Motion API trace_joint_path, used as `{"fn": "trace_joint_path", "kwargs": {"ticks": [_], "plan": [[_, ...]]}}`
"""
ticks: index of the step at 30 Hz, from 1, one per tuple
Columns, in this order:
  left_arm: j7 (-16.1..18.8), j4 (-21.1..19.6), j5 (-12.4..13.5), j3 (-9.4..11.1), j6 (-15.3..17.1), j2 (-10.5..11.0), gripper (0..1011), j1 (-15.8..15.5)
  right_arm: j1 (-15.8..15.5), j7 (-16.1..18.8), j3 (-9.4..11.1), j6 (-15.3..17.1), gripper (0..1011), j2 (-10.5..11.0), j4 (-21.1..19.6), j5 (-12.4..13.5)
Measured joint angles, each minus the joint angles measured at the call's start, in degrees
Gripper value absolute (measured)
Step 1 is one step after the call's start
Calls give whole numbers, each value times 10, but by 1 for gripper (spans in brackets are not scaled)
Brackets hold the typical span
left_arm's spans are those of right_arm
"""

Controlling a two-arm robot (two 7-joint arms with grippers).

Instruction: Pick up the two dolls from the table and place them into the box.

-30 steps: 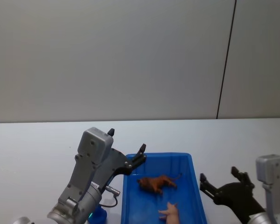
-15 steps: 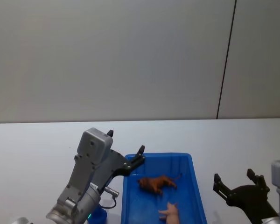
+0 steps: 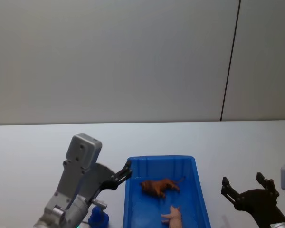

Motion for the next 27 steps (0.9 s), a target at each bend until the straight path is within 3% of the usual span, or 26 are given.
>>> {"fn": "trace_joint_path", "kwargs": {"ticks": [13, 27], "plan": [[9, -30, -57, -18, 79, 31, 1001, 30, -2, -3, 1, -1, 1001, 1, -2, 1], [6, -17, -89, -27, 117, 37, 1001, 41, -3, -5, 1, -2, 1001, 1, -3, 1]]}}
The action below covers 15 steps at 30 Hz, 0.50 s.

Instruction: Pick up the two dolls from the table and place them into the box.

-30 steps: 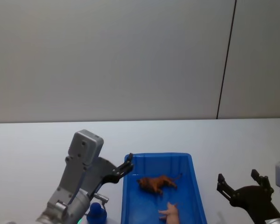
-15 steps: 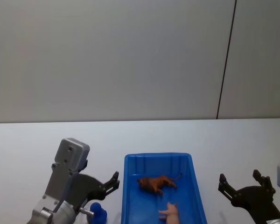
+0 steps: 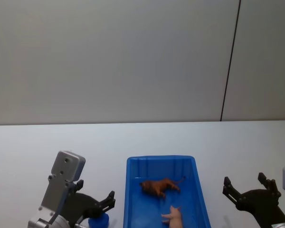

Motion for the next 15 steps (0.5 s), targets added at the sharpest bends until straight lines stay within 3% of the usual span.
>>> {"fn": "trace_joint_path", "kwargs": {"ticks": [15], "plan": [[-22, 43, -14, -2, 10, -7, 1002, 1, 0, -1, 0, 0, 1001, 0, 0, 0]]}}
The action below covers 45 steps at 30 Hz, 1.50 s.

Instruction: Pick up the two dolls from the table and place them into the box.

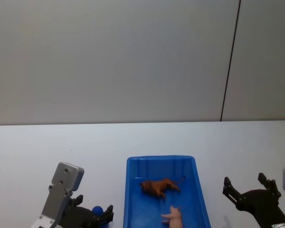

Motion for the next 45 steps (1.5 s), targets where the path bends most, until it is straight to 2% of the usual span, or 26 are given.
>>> {"fn": "trace_joint_path", "kwargs": {"ticks": [4, 8, 15, 19, 29, 37, 45], "plan": [[-7, 11, -1, 0, 0, -3, 999, -1, 0, 0, 0, 0, 1001, 0, 0, 0], [-14, 19, -1, 0, -1, -5, 945, -3, 0, 0, 0, 0, 1001, 0, 0, 0], [-24, 30, 2, 1, -3, -8, 756, -4, 0, 0, 0, 0, 1001, 0, 0, 0], [-27, 35, 6, 1, -6, -9, 598, -5, 0, 0, 0, 0, 1001, 0, 0, 0], [-30, 38, 12, 1, -13, -11, 313, -4, 0, 0, 0, 0, 1001, 0, 0, 0], [-33, 33, 14, -1, -24, -12, 258, -4, 0, 0, 0, 0, 1001, 0, 0, 0], [-47, 16, 24, -5, -49, -12, 213, -9, 0, 0, 0, 0, 1001, 0, 0, 0]]}}
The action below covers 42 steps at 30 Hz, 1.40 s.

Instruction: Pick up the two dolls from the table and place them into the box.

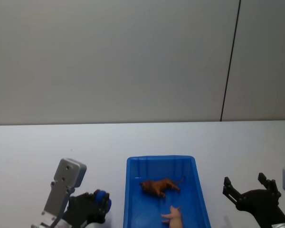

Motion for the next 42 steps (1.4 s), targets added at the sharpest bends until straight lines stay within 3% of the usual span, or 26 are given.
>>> {"fn": "trace_joint_path", "kwargs": {"ticks": [11, 20, 42], "plan": [[-52, -21, 17, -3, -36, -5, 158, -19, 0, 0, 0, 0, 1001, 0, 0, 0], [-117, -24, 26, -2, -62, -18, 124, -45, 0, 0, 0, 0, 1001, 0, 0, 0], [-291, 44, 27, 22, -107, -81, 849, -127, 0, 0, 0, 0, 1001, 0, 0, 0]]}}
